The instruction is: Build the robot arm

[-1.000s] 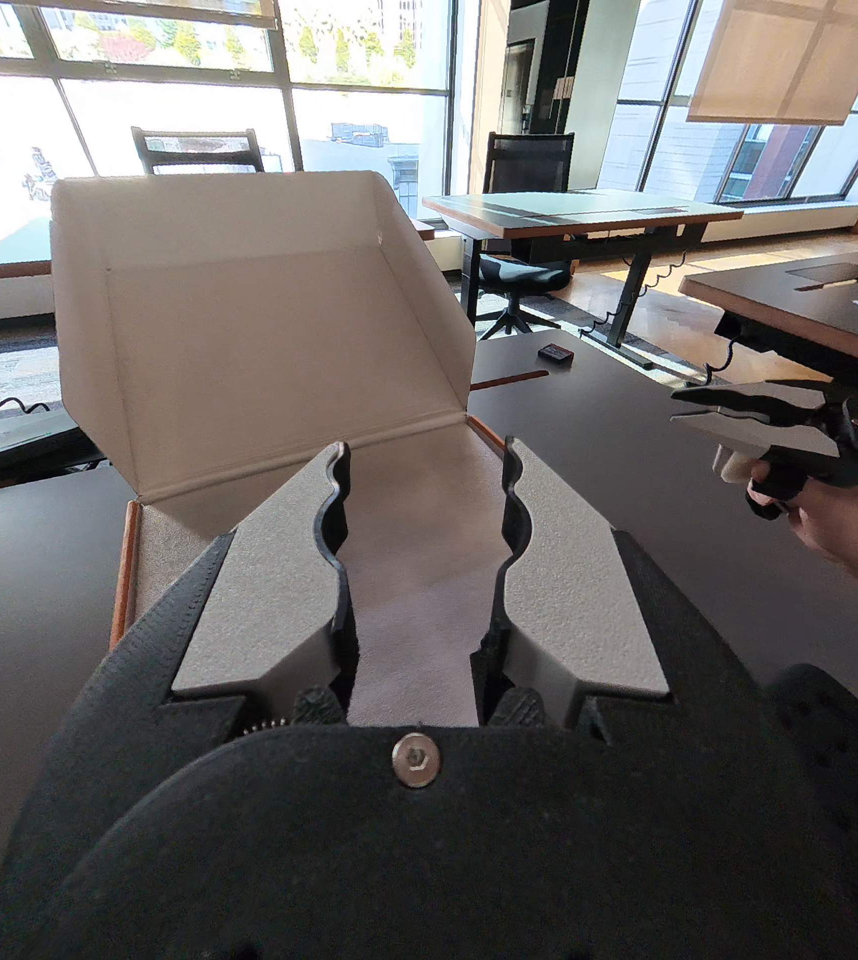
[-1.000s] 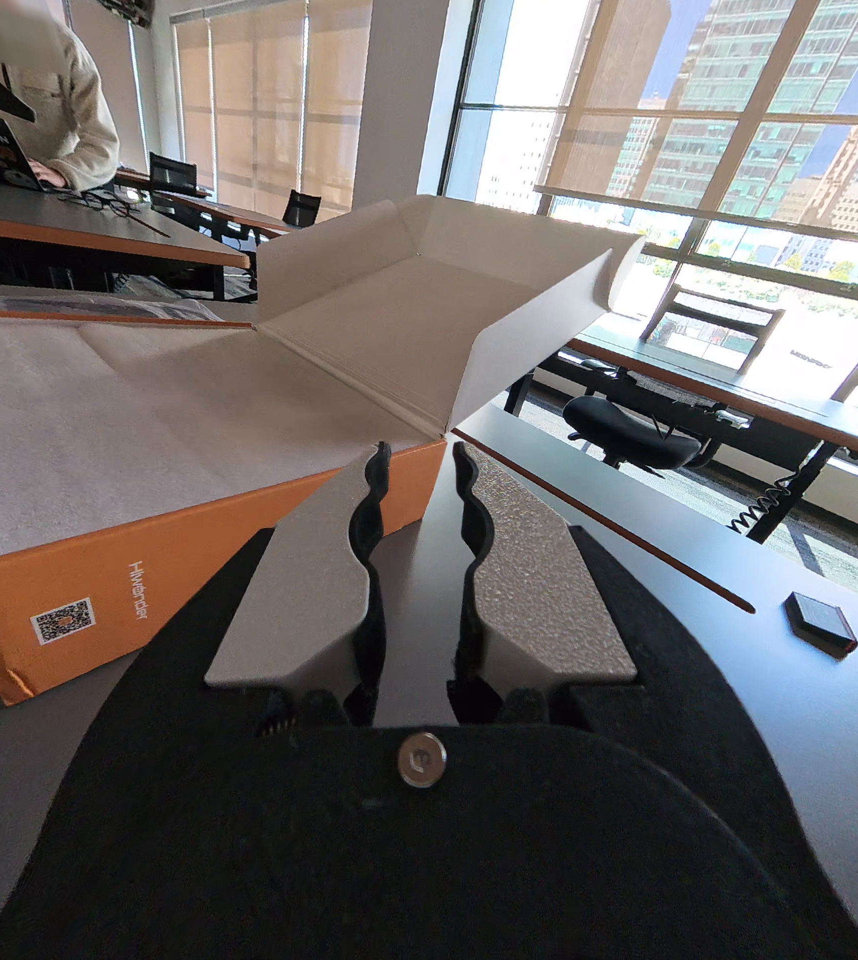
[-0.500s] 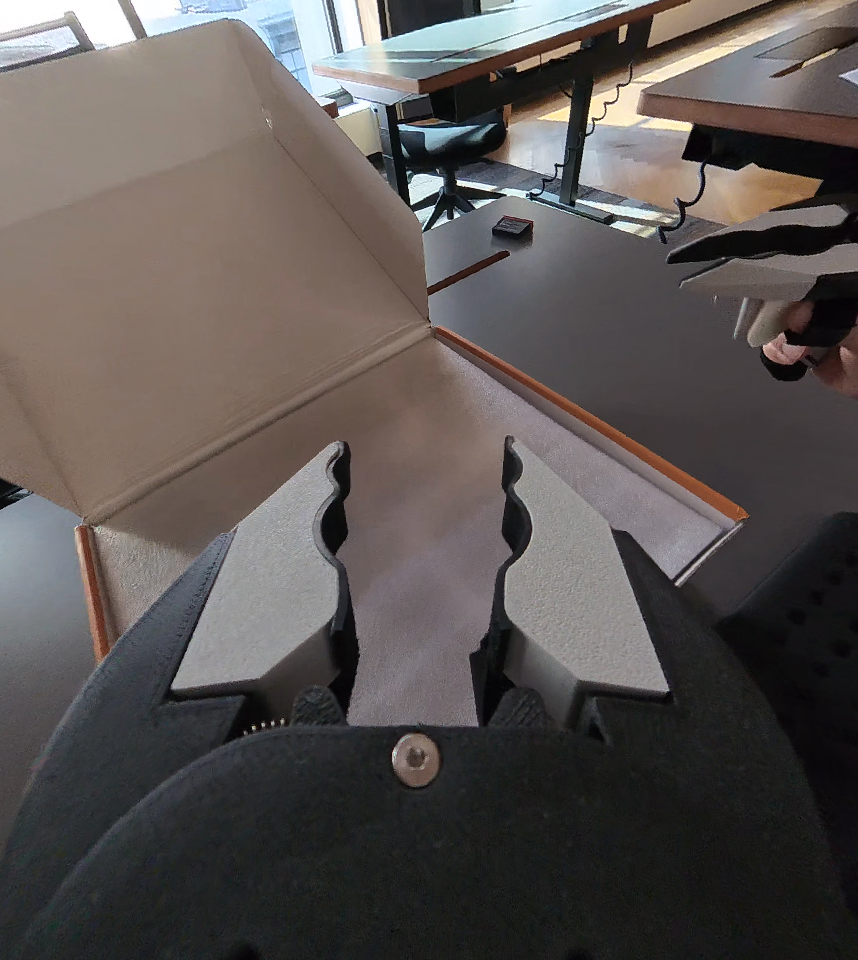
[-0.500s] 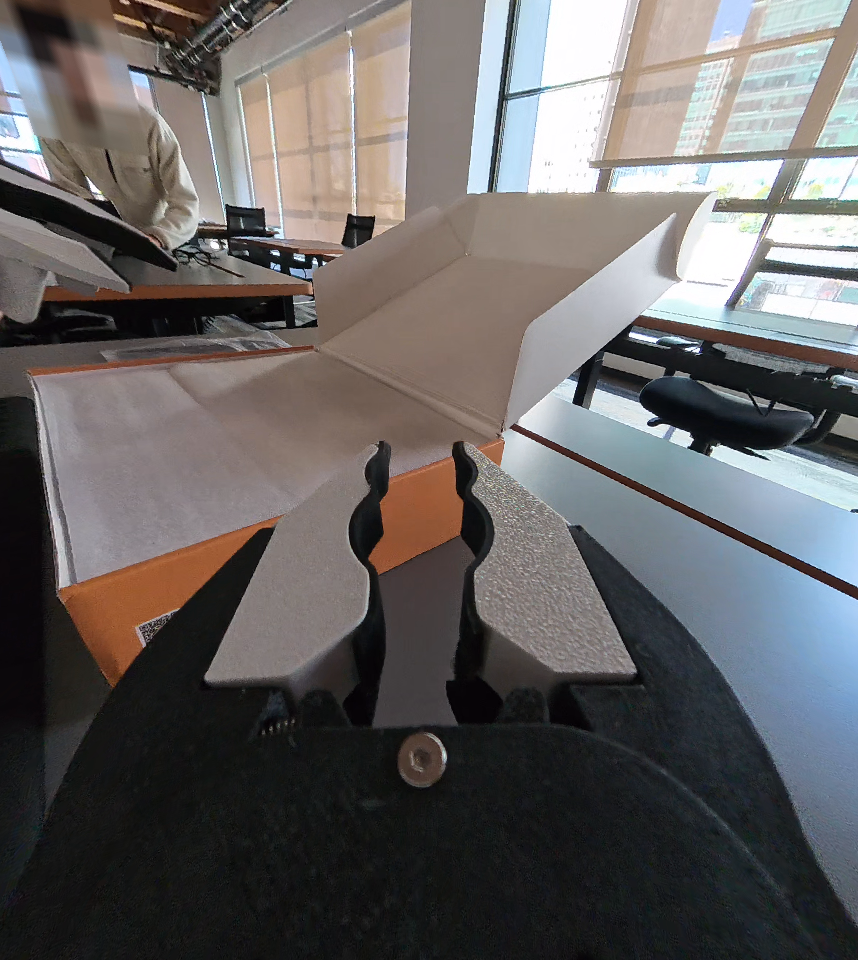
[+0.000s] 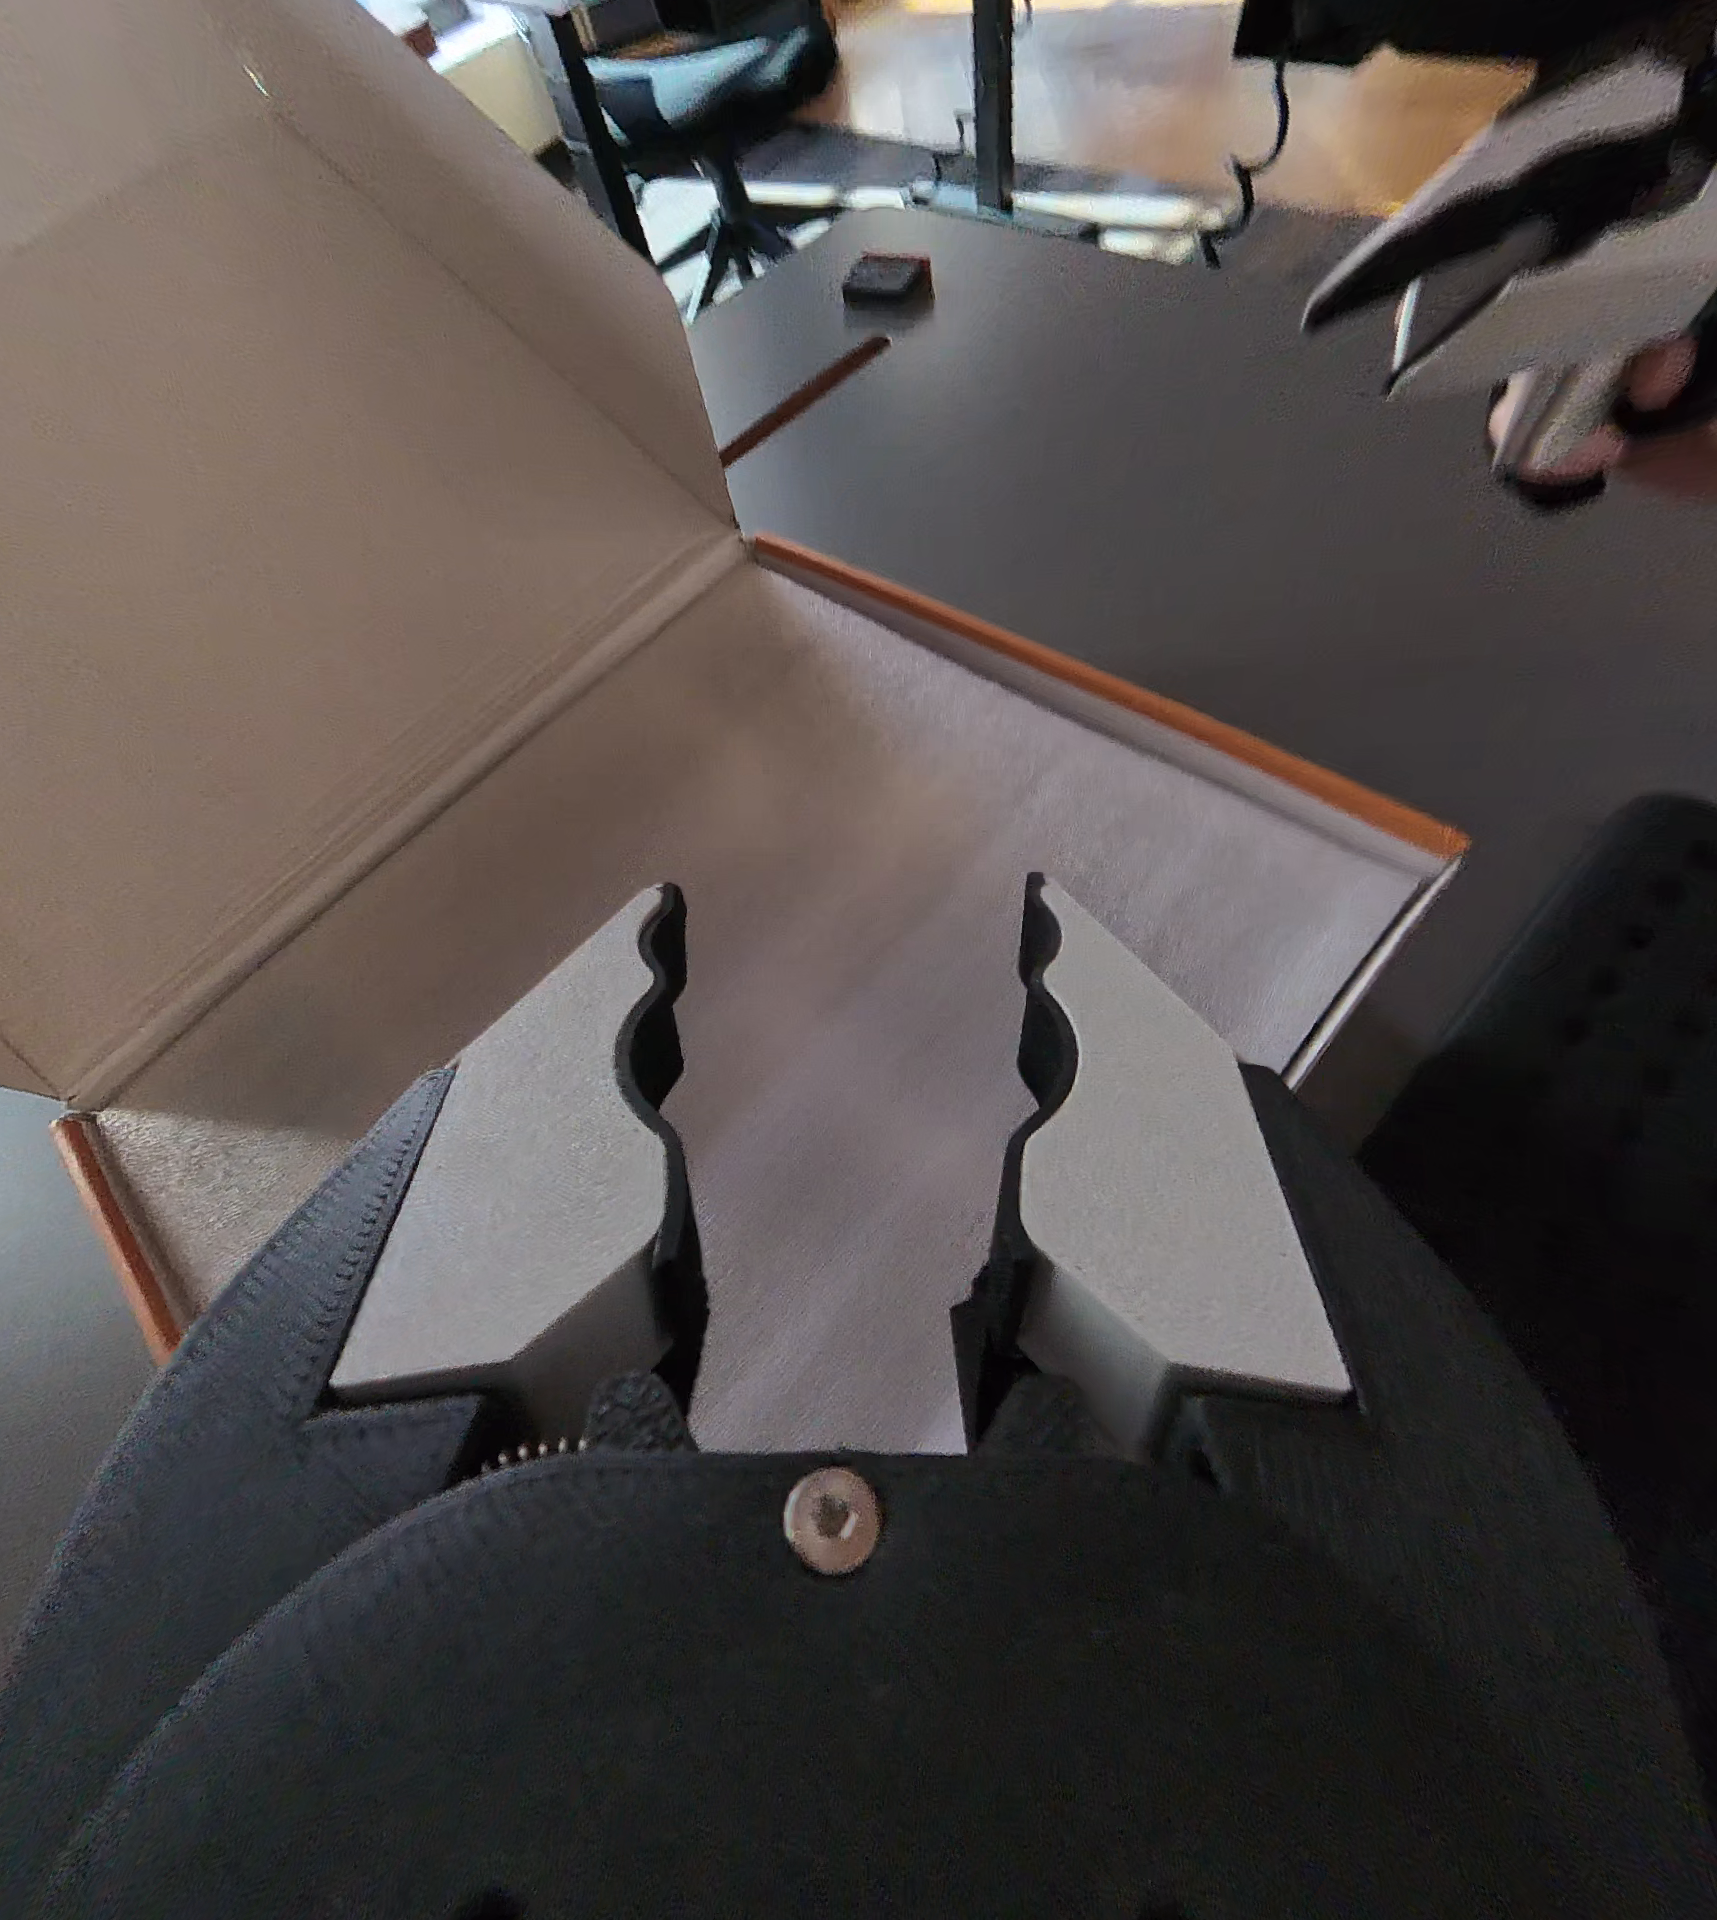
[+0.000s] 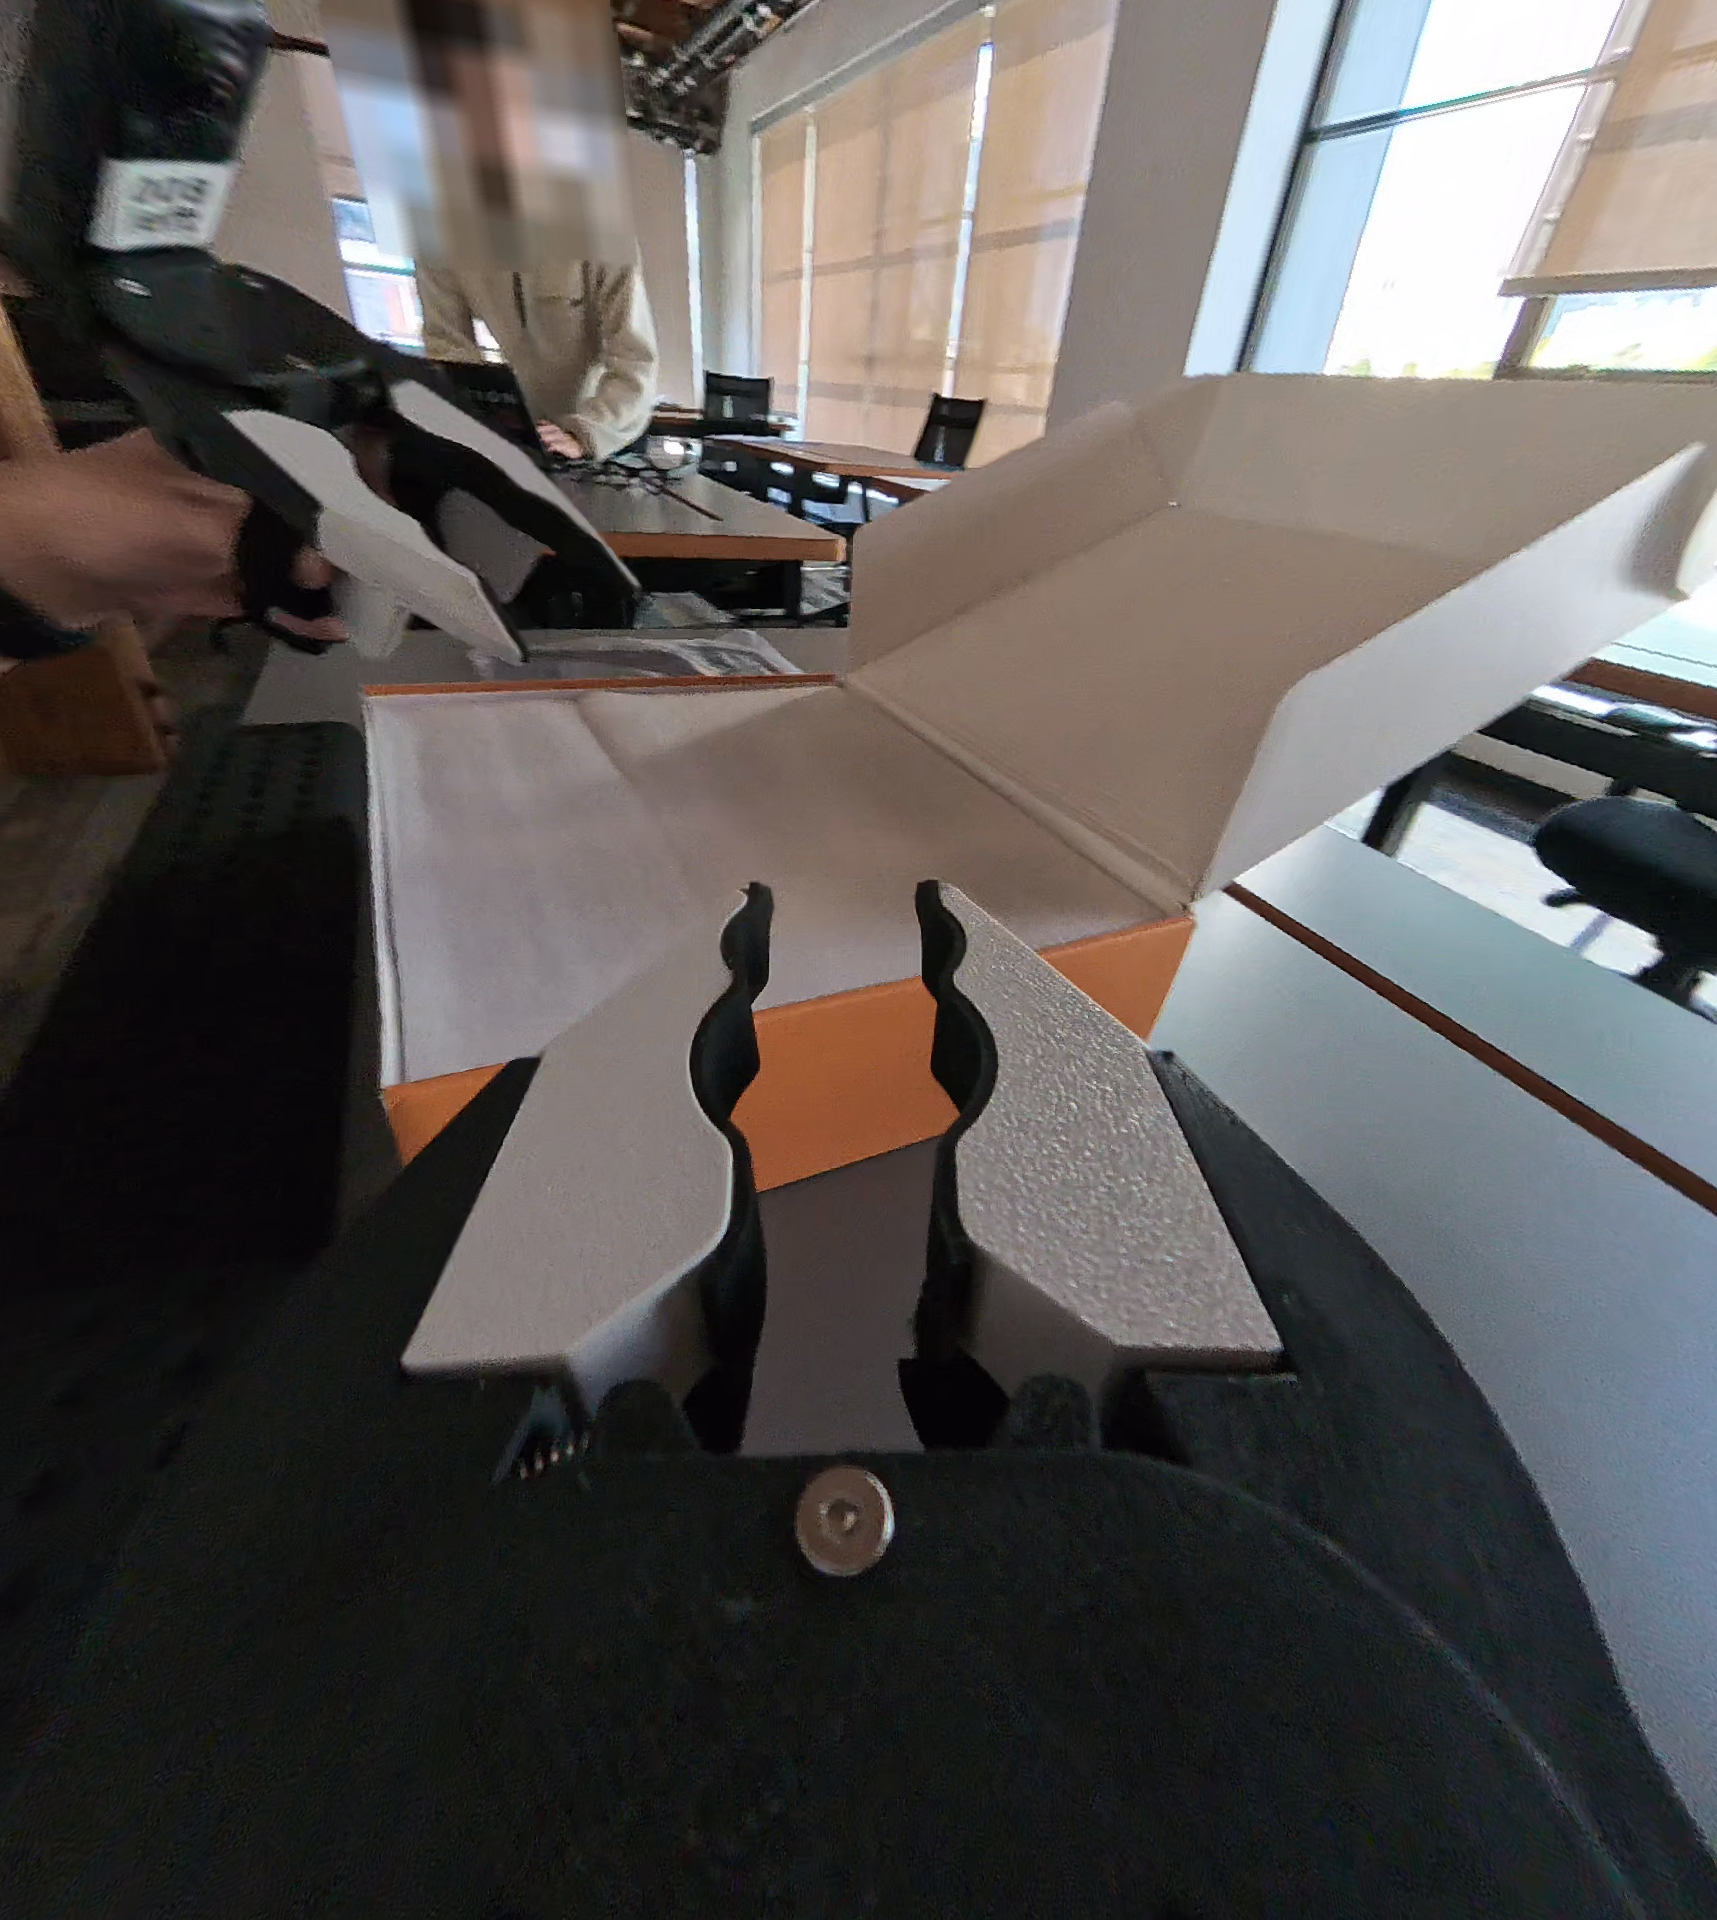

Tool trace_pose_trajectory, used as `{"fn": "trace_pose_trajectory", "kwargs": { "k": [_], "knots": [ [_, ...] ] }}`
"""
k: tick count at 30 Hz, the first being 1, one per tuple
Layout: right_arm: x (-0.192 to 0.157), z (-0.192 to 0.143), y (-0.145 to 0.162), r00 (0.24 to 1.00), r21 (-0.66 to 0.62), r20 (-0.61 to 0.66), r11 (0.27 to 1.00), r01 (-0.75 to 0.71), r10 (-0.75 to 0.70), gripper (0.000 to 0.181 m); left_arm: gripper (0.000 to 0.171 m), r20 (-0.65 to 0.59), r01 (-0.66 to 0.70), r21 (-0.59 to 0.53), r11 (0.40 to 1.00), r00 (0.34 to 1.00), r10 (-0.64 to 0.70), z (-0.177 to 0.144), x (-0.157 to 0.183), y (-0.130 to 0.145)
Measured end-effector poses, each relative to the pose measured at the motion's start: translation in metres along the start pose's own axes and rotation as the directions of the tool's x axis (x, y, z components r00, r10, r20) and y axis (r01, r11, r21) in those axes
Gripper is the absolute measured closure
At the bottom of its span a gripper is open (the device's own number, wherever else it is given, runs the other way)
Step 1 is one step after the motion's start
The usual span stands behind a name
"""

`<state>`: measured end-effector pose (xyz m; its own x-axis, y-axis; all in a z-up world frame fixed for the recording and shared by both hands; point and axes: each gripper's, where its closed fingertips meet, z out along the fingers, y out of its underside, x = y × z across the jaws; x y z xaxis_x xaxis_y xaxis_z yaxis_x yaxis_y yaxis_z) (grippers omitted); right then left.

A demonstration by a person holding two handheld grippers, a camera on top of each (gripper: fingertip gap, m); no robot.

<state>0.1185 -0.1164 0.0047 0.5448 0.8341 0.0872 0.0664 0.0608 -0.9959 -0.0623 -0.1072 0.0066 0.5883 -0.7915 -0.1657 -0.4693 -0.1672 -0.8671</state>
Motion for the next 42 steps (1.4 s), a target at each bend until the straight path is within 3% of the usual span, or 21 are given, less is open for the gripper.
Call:
{"fn": "trace_pose_trajectory", "kwargs": {
  "k": [2,7,13,20,24,30,36,37,38,40,42],
  "knots": [
    [-0.014,0.000,-0.003,0.994,-0.017,0.112,1.000,-0.009,0.011,0.153,0.106,-0.037,-0.069,-0.074,0.995,0.997,0.067,-0.005,-0.008,0.017],
    [-0.050,0.026,-0.012,0.981,-0.175,0.183,0.980,0.096,-0.063,0.149,0.109,-0.196,-0.097,-0.135,0.986,0.978,0.070,-0.023,-0.022,0.053],
    [-0.115,0.090,0.026,0.917,-0.450,0.399,0.872,0.194,0.002,0.141,0.112,-0.392,-0.240,-0.241,0.940,0.911,0.132,-0.044,-0.017,0.102],
    [-0.132,0.117,0.056,0.931,-0.648,0.362,0.728,0.223,0.038,0.135,0.109,-0.476,-0.387,-0.315,0.867,0.854,0.208,-0.049,-0.021,0.130],
    [-0.130,0.118,0.060,0.955,-0.699,0.298,0.679,0.224,-0.008,0.135,0.124,-0.501,-0.430,-0.288,0.855,0.829,0.248,-0.050,-0.016,0.132],
    [-0.133,0.123,0.073,0.969,-0.762,0.246,0.619,0.193,0.001,0.136,0.135,-0.542,-0.388,-0.291,0.874,0.820,0.183,-0.049,-0.012,0.135],
    [-0.137,0.127,0.071,0.969,-0.755,0.243,0.621,0.211,-0.033,0.136,0.142,-0.566,-0.319,-0.286,0.904,0.817,0.109,-0.048,-0.012,0.135],
    [-0.137,0.128,0.070,0.964,-0.746,0.260,0.623,0.235,-0.053,0.136,0.148,-0.568,-0.314,-0.284,0.906,0.816,0.104,-0.048,-0.012,0.135],
    [-0.138,0.128,0.069,0.957,-0.735,0.284,0.626,0.261,-0.066,0.136,0.171,-0.551,-0.324,-0.281,0.903,0.825,0.125,-0.047,-0.016,0.135],
    [-0.142,0.131,0.069,0.944,-0.711,0.325,0.646,0.280,-0.052,0.139,0.171,-0.524,-0.384,-0.250,0.889,0.826,0.209,-0.043,-0.021,0.137],
    [-0.145,0.133,0.071,0.934,-0.697,0.357,0.659,0.281,-0.021,0.141,0.171,-0.525,-0.377,-0.245,0.893,0.826,0.205,-0.041,-0.020,0.137]
  ]
}}
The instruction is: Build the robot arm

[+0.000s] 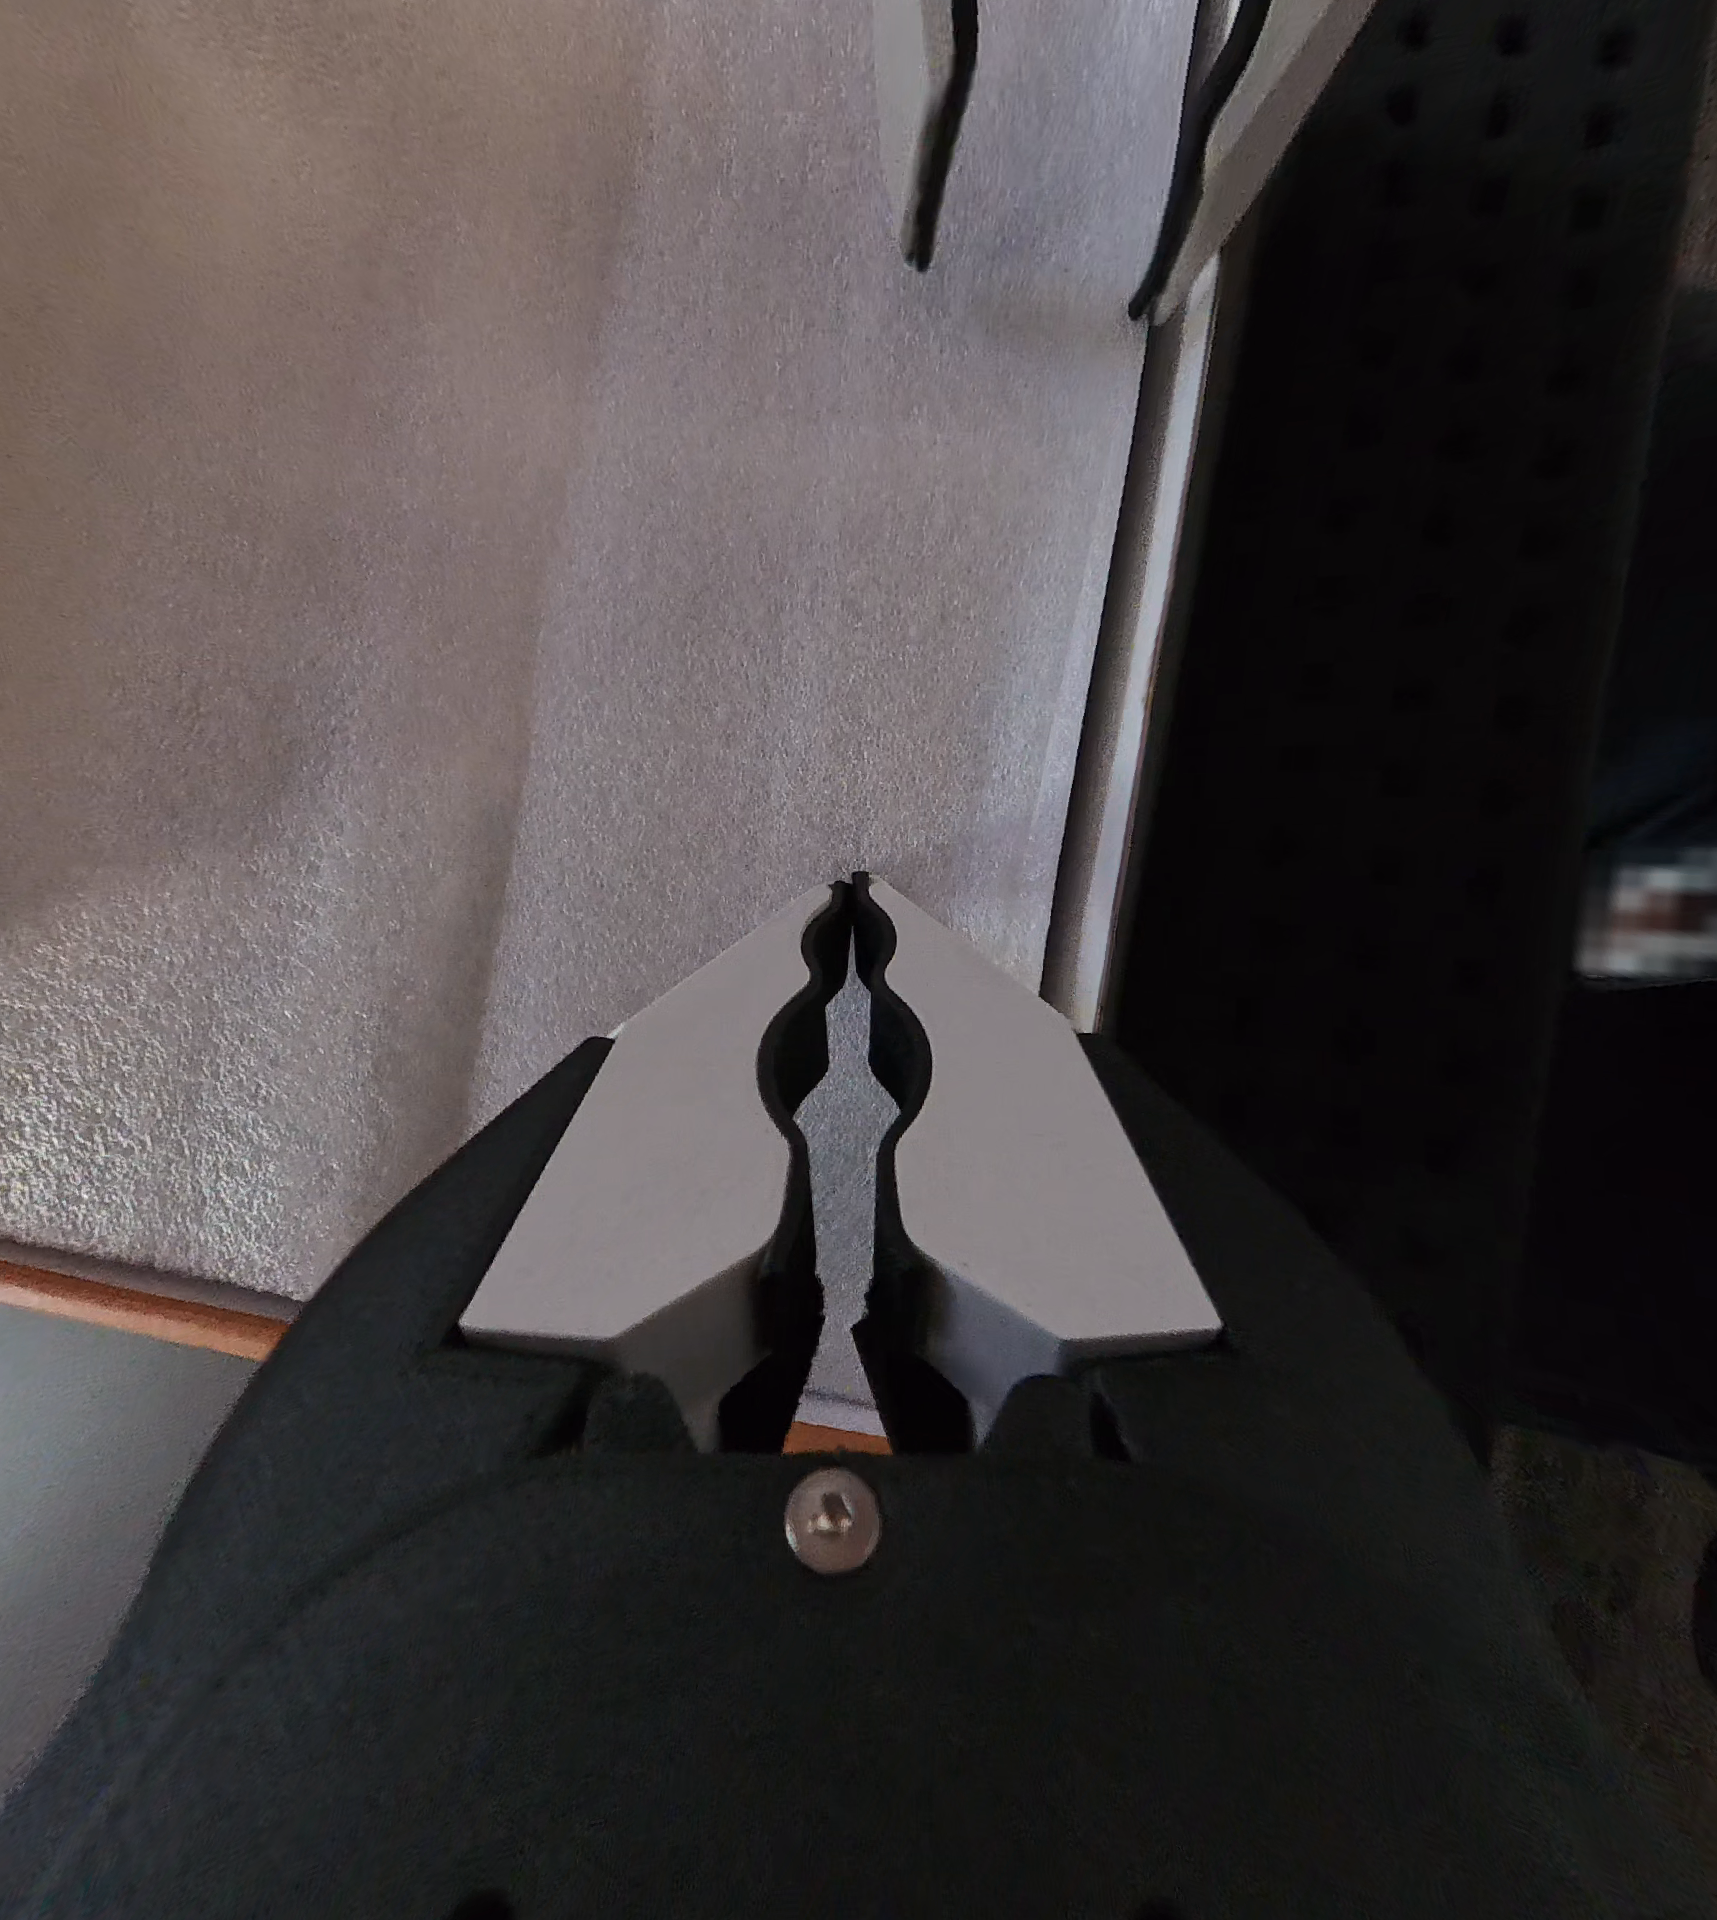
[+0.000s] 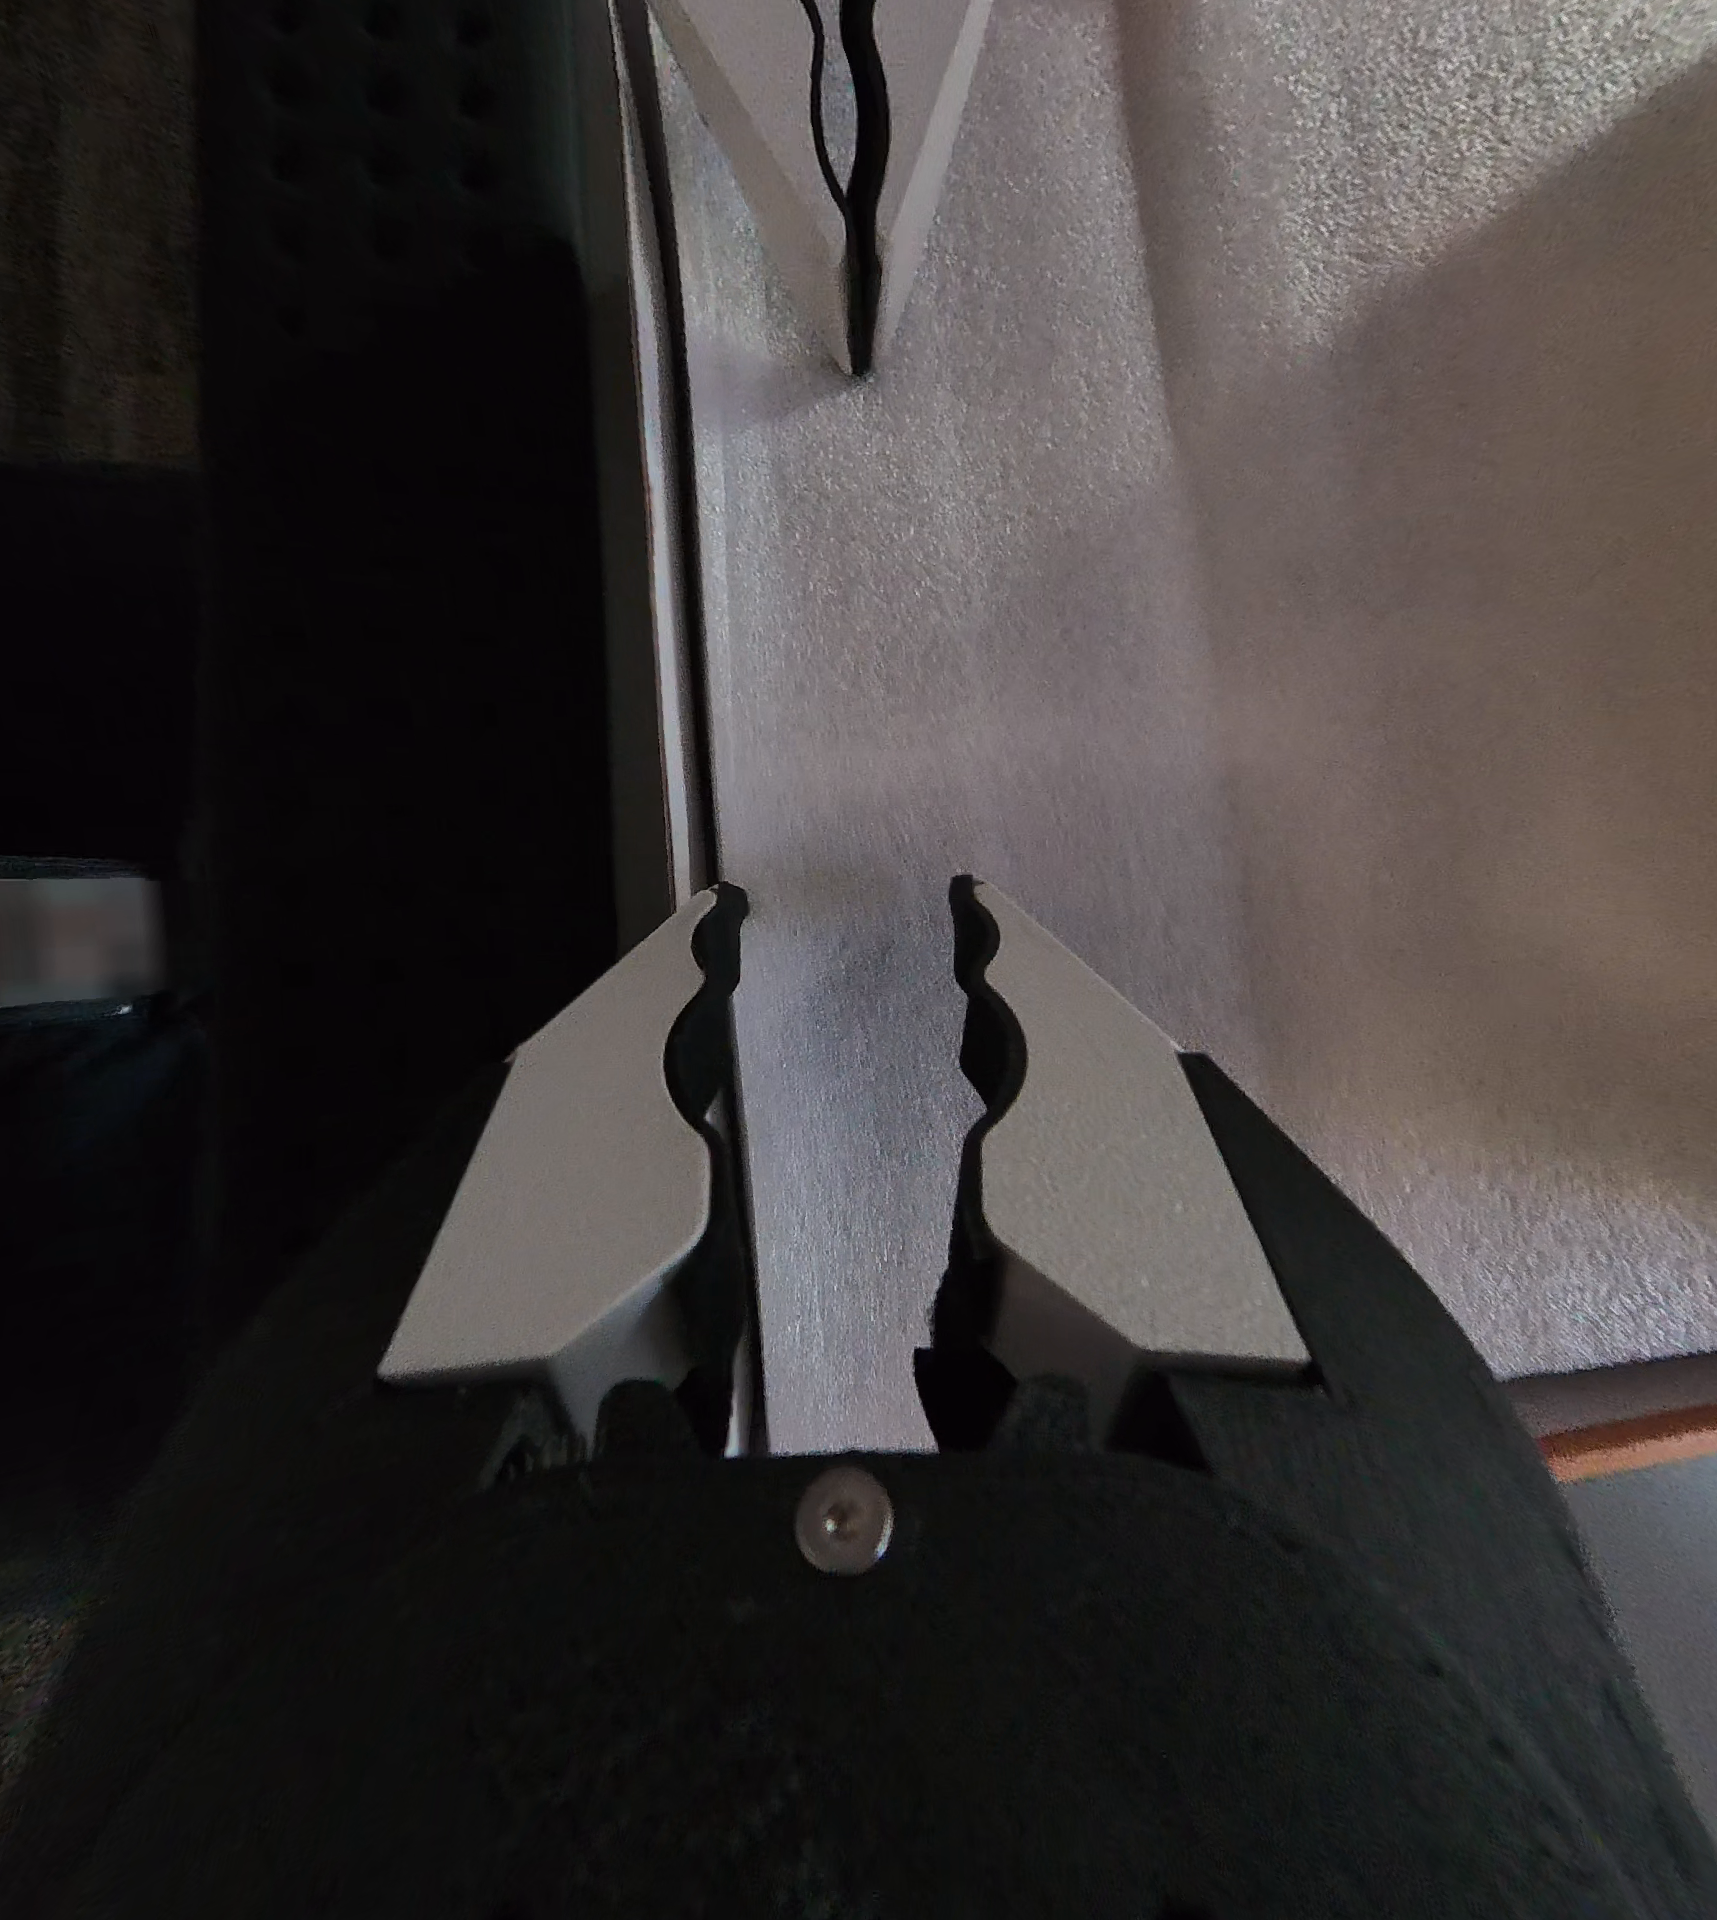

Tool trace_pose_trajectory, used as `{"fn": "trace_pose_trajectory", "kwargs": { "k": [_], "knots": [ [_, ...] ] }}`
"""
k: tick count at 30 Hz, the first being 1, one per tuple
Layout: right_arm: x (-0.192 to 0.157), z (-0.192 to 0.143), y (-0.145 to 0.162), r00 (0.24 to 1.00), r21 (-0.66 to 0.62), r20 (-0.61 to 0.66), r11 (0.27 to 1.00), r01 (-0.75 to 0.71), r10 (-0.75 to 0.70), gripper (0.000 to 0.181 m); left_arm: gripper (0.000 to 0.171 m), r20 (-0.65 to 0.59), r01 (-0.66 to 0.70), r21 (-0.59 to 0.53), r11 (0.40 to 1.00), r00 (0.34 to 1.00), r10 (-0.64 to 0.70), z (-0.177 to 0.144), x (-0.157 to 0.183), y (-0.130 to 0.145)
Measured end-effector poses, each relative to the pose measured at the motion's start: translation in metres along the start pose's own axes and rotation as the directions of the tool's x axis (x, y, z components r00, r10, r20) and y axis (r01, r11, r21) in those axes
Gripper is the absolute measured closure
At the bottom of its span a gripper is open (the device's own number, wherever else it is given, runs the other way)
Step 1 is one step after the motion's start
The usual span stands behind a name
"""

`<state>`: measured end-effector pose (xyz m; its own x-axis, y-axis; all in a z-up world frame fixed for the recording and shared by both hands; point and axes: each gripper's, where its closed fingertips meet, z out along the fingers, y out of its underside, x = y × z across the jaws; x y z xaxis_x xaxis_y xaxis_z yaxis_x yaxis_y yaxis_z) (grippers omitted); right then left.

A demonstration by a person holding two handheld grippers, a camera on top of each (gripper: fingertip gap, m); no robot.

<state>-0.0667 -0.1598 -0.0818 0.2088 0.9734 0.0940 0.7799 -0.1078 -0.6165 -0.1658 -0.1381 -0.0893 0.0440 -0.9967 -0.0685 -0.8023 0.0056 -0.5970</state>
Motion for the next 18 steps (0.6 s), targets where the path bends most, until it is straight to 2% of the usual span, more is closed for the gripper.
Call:
{"fn": "trace_pose_trajectory", "kwargs": {
  "k": [5,9,13,18],
  "knots": [
    [-0.007,0.000,-0.009,0.996,0.076,0.085,0.997,0.031,-0.037,0.144,0.169,-0.069,0.124,0.064,0.990,0.990,-0.120,-0.007,0.002,-0.001],
    [-0.004,0.006,-0.008,0.993,0.061,0.105,0.997,0.041,-0.048,0.141,0.144,-0.008,0.097,0.056,0.994,0.995,-0.096,-0.028,0.000,0.009],
    [-0.001,0.012,-0.005,0.996,0.006,0.065,0.998,0.067,-0.067,0.139,0.133,-0.007,0.025,-0.035,0.999,1.000,-0.025,-0.039,0.008,0.029],
    [-0.002,0.010,-0.006,0.997,0.007,0.047,0.998,0.066,-0.066,0.144,0.133,-0.041,0.004,-0.137,0.991,0.999,-0.010,-0.038,0.006,0.040]
  ]
}}
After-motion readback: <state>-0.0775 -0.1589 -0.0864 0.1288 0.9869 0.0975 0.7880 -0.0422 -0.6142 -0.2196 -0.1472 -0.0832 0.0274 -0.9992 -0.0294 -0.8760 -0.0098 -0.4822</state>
